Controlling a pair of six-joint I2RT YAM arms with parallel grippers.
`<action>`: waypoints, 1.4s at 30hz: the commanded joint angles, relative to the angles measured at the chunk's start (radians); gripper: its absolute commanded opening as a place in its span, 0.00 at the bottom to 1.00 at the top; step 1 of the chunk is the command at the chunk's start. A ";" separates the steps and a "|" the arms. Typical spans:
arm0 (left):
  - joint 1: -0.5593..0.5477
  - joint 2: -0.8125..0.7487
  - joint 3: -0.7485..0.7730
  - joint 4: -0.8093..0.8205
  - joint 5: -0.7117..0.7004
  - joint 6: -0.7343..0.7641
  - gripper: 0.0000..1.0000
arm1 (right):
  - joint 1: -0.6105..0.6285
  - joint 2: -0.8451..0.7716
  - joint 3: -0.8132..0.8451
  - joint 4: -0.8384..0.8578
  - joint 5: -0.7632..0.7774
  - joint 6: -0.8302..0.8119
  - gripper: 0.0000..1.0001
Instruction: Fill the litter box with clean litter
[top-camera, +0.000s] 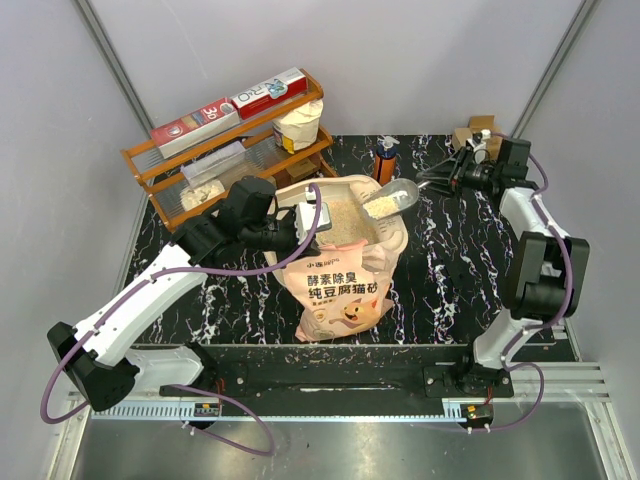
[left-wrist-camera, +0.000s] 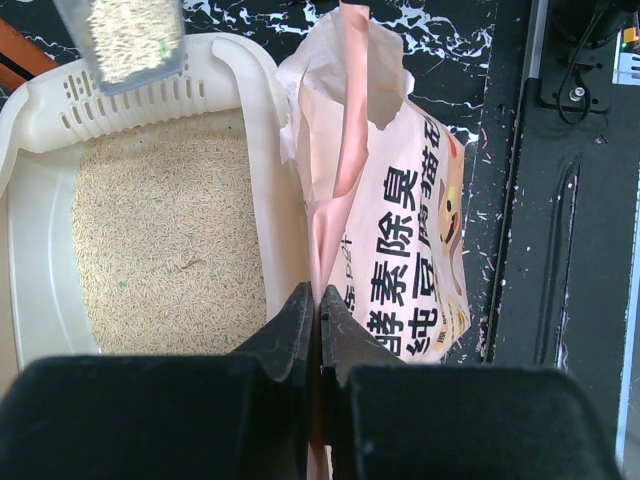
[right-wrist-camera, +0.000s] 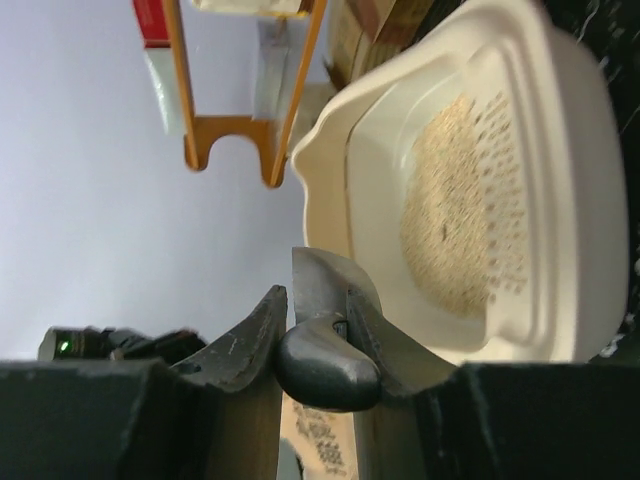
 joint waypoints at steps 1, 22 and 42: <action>0.003 -0.029 0.030 0.029 -0.009 0.018 0.00 | 0.064 0.057 0.150 -0.029 0.156 -0.066 0.00; 0.001 -0.070 -0.023 0.118 0.037 -0.048 0.00 | 0.587 0.069 0.486 -0.458 0.902 -1.134 0.00; 0.003 -0.052 -0.011 0.136 0.026 -0.095 0.00 | 0.466 -0.385 0.610 -0.983 0.515 -1.099 0.00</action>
